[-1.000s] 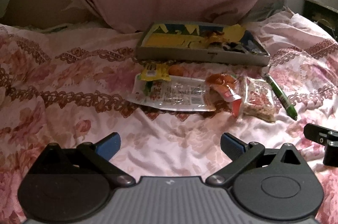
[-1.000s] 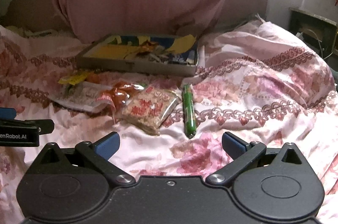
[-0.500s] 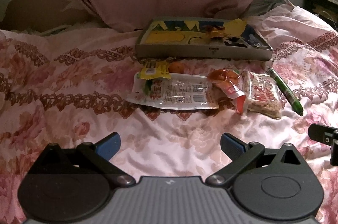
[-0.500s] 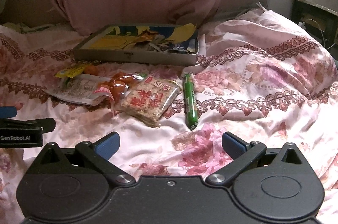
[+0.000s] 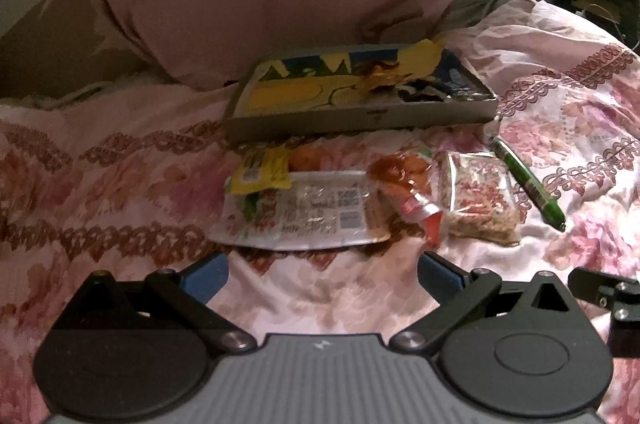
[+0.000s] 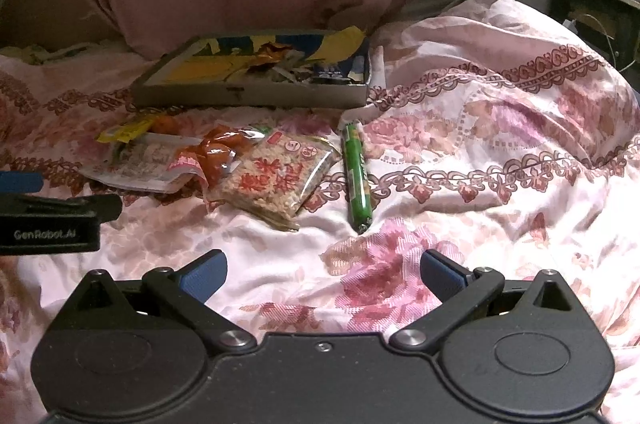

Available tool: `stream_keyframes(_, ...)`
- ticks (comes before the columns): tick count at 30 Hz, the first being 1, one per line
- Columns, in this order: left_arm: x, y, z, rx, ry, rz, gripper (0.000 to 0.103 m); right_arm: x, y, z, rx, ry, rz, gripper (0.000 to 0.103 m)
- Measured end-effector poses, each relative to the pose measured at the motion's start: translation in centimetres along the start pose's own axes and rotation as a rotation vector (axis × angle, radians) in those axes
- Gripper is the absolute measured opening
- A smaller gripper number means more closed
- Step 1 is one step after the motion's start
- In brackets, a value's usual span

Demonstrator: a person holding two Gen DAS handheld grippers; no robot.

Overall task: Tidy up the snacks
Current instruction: 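Withdraw both open grippers from the box back over the remaining snacks, then grasp the rice-cracker bag with the left gripper while the right gripper grasps the green sausage stick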

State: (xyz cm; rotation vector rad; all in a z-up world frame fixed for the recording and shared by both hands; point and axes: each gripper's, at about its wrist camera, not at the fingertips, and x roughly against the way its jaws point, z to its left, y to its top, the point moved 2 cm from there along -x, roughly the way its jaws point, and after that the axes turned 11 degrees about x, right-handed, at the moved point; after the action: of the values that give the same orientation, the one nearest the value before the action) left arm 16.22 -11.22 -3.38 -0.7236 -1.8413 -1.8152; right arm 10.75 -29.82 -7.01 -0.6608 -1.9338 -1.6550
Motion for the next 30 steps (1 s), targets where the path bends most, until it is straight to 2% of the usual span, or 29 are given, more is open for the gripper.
stream_keyframes(10,-1.7,1.4,-2.7,-0.043,-0.025,-0.002,0.103,-1.9,0.3,-2.3,-0.096,0.011,0.040,0.102)
stream_keyframes(16,-2.7,2.6,-4.2,-0.079,-0.053,-0.026,0.103,-3.7,1.1,-5.1,-0.112,-0.031,0.010,0.102)
stream_keyframes(25,-4.5,5.3,-7.7,-0.114,-0.153,-0.029,0.103,-6.6,2.9,-6.3,0.085,-0.016,-0.077,0.102)
stream_keyframes(30,-6.3,6.3,-9.5,-0.105,-0.242,0.036,0.103,-7.8,3.0,-5.8,0.163,-0.008,-0.095,0.098)
